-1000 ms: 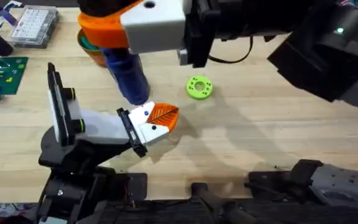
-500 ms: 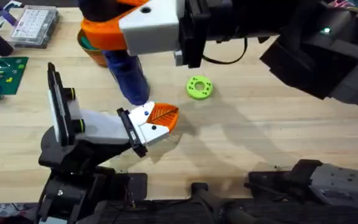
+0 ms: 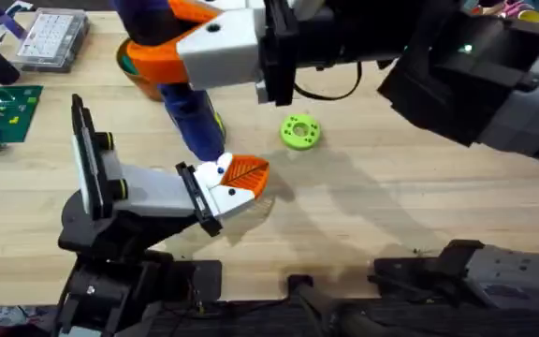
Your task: Pick up the gripper from the table and insert it into the empty holder that is missing its gripper. Then pick up a screw, insert it into the mounting hole, and use the screwdriver to tighten it. Finally, clean up the table by picking up the vegetable and placing it into the bucket.
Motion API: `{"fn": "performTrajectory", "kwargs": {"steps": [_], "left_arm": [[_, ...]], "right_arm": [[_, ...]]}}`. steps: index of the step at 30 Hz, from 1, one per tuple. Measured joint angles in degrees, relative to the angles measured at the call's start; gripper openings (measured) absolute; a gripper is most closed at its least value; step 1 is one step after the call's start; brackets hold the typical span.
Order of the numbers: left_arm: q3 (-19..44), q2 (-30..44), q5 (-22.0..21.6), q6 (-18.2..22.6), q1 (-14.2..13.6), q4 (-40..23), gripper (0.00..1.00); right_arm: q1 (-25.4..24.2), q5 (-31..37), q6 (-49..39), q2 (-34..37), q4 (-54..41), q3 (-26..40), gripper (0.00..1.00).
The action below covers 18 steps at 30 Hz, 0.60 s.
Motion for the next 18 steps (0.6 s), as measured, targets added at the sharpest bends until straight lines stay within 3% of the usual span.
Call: {"fn": "performTrajectory", "kwargs": {"steps": [18], "left_arm": [[0.0, 0.0, 0.0, 0.0, 0.0, 0.0, 0.017]], "right_arm": [[0.0, 0.0, -0.9, 0.0, -0.7, -0.9, 0.027]]}}
